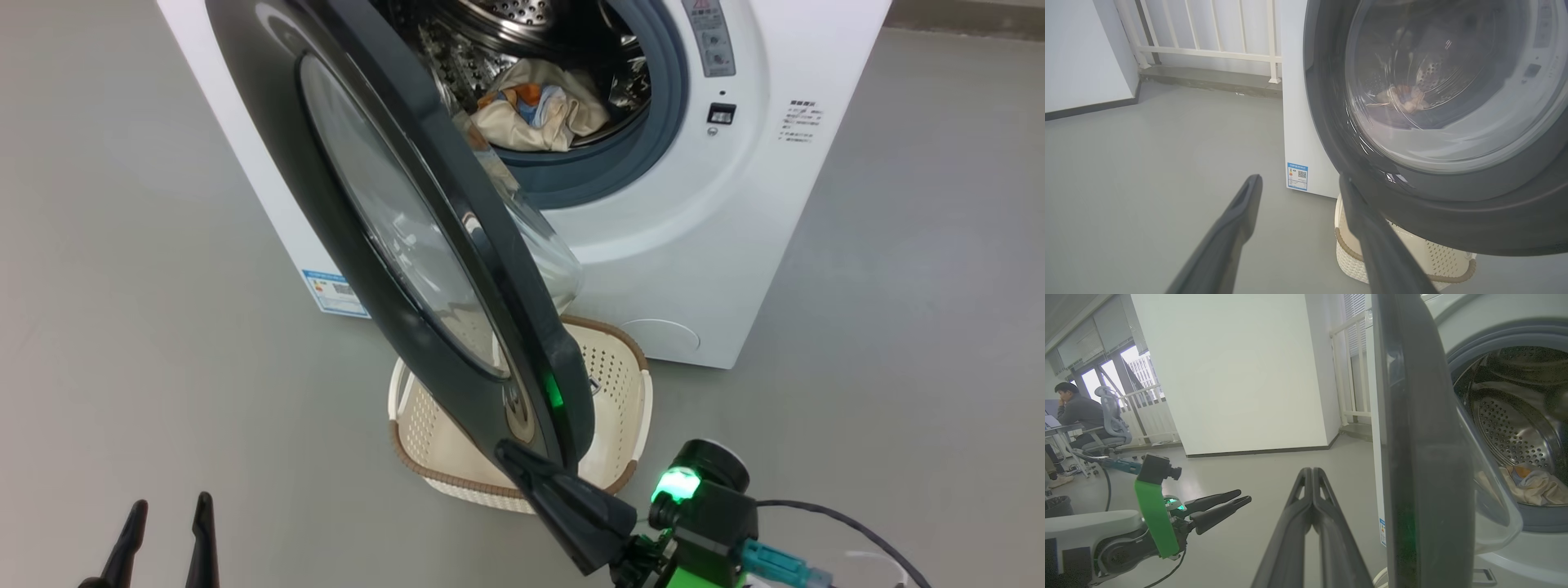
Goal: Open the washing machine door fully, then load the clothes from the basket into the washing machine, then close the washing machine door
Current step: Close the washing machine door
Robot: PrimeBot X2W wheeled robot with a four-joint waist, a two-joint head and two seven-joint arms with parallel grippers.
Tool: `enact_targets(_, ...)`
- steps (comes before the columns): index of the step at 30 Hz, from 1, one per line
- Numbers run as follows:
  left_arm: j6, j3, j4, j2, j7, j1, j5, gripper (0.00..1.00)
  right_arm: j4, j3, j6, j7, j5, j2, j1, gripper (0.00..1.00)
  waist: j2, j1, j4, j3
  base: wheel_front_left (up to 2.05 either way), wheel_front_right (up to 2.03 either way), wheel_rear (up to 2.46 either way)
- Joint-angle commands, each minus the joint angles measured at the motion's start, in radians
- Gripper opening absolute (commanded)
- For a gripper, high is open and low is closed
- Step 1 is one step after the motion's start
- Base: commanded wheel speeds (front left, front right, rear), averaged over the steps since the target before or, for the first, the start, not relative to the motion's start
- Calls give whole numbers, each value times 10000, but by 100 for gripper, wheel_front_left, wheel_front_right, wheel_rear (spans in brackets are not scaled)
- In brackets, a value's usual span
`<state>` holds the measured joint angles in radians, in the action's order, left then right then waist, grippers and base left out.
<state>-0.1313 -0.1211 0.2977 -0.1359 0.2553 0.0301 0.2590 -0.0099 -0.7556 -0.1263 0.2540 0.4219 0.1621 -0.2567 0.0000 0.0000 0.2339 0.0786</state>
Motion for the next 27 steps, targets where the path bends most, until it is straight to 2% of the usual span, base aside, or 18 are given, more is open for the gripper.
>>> enact_targets(1, 6, -308, -270, -147, 64, -275, -53, 100, -115, -195, -44, 78, 116, -114, -300, 0, 0, 0, 64, 86, 0, 0, 0)
enact_targets(15, 6, -240, -291, 9, 65, -621, -52, 100, 1069, -208, -44, 78, 272, -207, -666, 0, 0, 0, 274, 614, 0, 0, 0)
enact_targets(27, 6, -275, -272, 36, 65, -787, -57, 100, 1311, 91, -44, 78, 240, -198, -770, 0, 0, 0, 186, 866, 0, 0, 0)
